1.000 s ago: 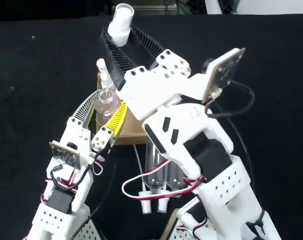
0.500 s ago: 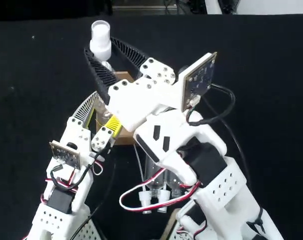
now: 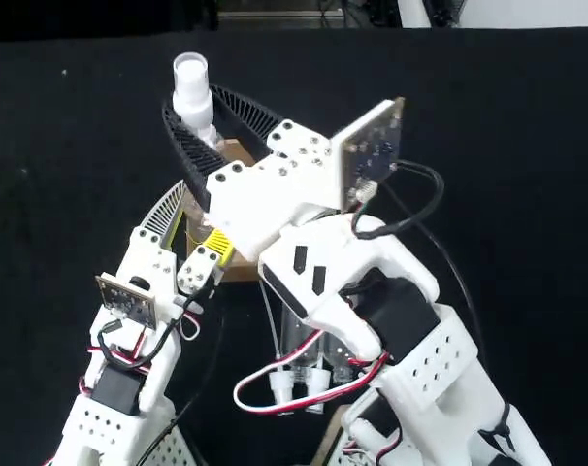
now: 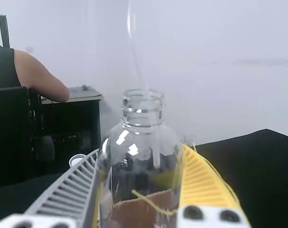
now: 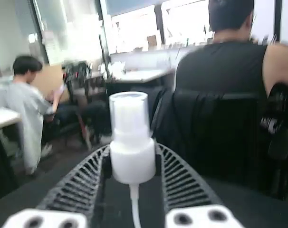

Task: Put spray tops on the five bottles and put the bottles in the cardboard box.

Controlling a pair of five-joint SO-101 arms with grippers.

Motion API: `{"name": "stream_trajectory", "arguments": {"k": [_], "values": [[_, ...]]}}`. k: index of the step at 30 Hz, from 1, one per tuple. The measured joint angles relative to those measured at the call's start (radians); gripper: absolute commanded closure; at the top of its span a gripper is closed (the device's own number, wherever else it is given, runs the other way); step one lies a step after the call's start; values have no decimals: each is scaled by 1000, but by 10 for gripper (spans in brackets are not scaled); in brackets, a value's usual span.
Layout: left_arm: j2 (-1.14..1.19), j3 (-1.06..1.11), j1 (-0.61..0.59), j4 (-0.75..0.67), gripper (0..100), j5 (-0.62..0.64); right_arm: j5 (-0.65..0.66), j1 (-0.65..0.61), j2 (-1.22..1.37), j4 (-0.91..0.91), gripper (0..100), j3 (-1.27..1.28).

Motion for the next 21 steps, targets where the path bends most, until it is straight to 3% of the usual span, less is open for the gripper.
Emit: {"name": "stream_trajectory", "arguments": {"k": [6, 18, 21], "values": [[0, 0, 0, 0, 959, 0, 3, -43, 0, 158, 833, -63], [0, 0, 0, 0, 959, 0, 3, -44, -101, 164, 881, -74], [0, 0, 0, 0, 959, 0, 3, 48, -158, 164, 907, -75]]}}
